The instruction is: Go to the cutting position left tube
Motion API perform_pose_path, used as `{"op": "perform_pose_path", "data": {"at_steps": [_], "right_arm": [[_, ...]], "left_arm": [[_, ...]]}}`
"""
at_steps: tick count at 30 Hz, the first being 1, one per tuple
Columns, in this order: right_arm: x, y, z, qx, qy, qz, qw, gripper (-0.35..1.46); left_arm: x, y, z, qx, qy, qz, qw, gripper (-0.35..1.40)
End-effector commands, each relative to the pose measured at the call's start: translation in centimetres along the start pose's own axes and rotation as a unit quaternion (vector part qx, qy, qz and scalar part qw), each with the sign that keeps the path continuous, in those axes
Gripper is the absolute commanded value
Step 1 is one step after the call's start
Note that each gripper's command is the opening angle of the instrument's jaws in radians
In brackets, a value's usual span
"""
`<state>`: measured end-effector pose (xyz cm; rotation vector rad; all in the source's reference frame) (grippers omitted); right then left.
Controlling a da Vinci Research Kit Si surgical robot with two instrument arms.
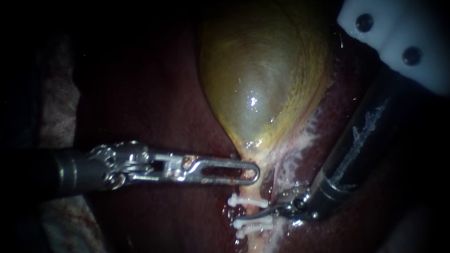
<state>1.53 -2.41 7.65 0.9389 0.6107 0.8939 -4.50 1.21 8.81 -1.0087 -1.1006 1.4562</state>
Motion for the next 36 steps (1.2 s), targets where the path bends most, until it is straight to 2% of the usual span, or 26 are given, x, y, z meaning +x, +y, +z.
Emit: {"op": "perform_pose_path", "data": {"at_steps": [1, 11, 36], "right_arm": [[0.0, 0.0, 0.0, 0.0, 0.001, 0.002, 1.0, 0.39], [0.01, 0.01, 0.02, 0.003, 0.007, 0.005, 1.0, 0.15], [0.01, 0.02, 0.03, 0.003, 0.007, 0.005, 1.0, 0.1]], "left_arm": [[0.0, 0.0, 0.0, 0.0, 0.0, 0.0, 1.0, -0.35], [0.0, 0.0, 0.0, 0.0, 0.0, 0.0, 1.0, -0.35], [-0.01, 0.0, 0.0, 0.0, 0.0, 0.0, 1.0, -0.35]]}}
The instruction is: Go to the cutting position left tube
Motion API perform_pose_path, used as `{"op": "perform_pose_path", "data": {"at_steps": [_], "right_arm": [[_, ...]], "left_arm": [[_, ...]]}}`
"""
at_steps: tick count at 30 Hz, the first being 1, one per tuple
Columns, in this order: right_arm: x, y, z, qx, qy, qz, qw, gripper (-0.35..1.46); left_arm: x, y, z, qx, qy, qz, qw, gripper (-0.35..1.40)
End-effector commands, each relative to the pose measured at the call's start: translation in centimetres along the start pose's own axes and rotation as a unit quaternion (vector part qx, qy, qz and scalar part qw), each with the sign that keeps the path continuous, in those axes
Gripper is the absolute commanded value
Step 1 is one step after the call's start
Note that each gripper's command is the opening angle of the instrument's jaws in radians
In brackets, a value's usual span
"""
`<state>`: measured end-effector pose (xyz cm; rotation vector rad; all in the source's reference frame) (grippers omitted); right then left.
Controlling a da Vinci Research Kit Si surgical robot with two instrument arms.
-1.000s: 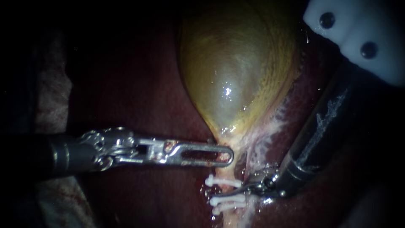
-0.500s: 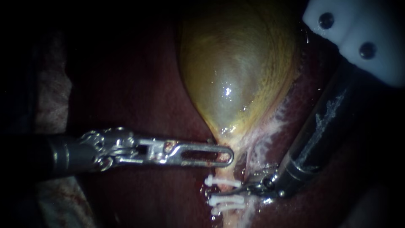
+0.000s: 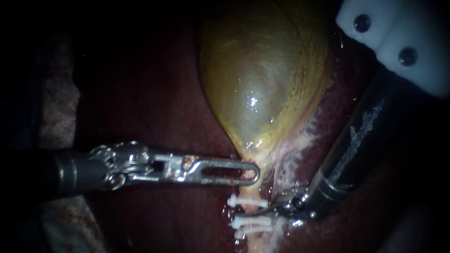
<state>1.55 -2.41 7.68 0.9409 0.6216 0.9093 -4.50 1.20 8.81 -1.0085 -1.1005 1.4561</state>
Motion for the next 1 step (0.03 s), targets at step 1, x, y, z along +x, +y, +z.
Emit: {"op": "perform_pose_path", "data": {"at_steps": [1], "right_arm": [[0.0, 0.0, 0.0, 0.0, 0.0, 0.0, 1.0, 0.1]], "left_arm": [[0.0, 0.0, 0.0, 0.0, 0.0, 0.0, 1.0, -0.35]]}}
